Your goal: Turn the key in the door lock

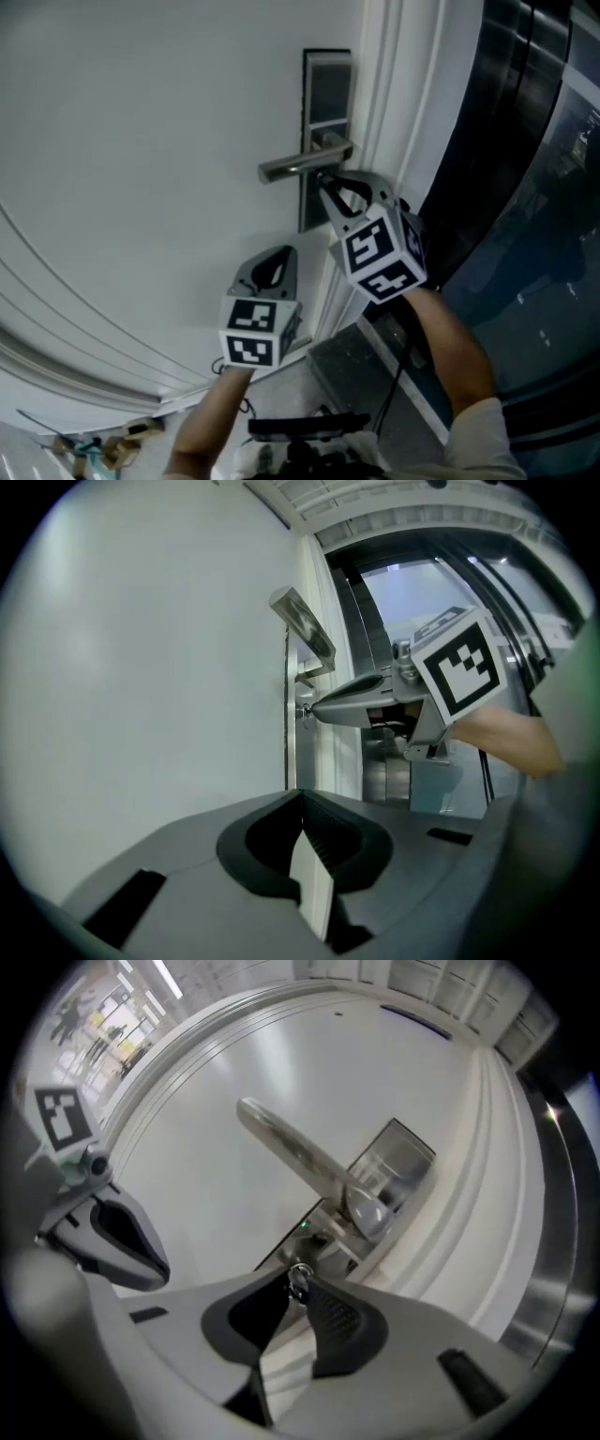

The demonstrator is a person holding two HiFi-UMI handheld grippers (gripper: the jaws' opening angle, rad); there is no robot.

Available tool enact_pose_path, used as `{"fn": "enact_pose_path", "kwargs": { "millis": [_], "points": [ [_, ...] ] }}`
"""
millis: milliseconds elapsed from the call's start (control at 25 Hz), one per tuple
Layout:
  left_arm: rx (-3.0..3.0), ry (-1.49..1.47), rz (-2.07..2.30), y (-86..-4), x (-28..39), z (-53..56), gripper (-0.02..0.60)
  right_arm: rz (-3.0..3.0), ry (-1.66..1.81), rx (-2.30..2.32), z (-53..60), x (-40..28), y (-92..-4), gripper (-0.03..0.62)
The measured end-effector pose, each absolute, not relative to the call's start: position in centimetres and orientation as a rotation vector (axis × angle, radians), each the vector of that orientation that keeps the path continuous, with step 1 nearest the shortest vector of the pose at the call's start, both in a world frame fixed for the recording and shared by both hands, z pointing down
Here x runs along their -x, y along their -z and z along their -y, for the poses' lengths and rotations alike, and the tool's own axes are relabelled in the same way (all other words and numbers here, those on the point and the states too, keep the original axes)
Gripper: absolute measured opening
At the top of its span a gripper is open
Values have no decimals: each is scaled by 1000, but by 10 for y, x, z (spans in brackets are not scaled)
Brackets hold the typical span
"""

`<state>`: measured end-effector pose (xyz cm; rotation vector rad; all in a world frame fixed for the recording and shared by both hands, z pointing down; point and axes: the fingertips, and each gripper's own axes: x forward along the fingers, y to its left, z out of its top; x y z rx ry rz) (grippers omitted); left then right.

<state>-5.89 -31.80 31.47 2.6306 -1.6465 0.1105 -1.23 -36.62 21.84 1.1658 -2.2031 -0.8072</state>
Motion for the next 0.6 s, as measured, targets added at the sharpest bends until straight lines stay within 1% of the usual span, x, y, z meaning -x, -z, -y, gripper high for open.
{"fn": "enact_pose_path", "kwargs": {
  "millis": [40, 120, 320, 600],
  "points": [
    [-2631, -111, 1646, -315, 59, 318, 15, 2264, 742, -1171, 366, 12, -217, 70],
    [-2633, -114, 1643, -315, 58, 318, 15, 2388, 601, -1184, 366, 10, -214, 18],
    [-2634, -117, 1645, -314, 59, 316, 15, 2539, 415, -1241, 367, 6, -211, 18],
    [-2639, -112, 1657, -308, 61, 312, 15, 2861, -123, -1263, 367, 0, -207, 21]
  ]
}}
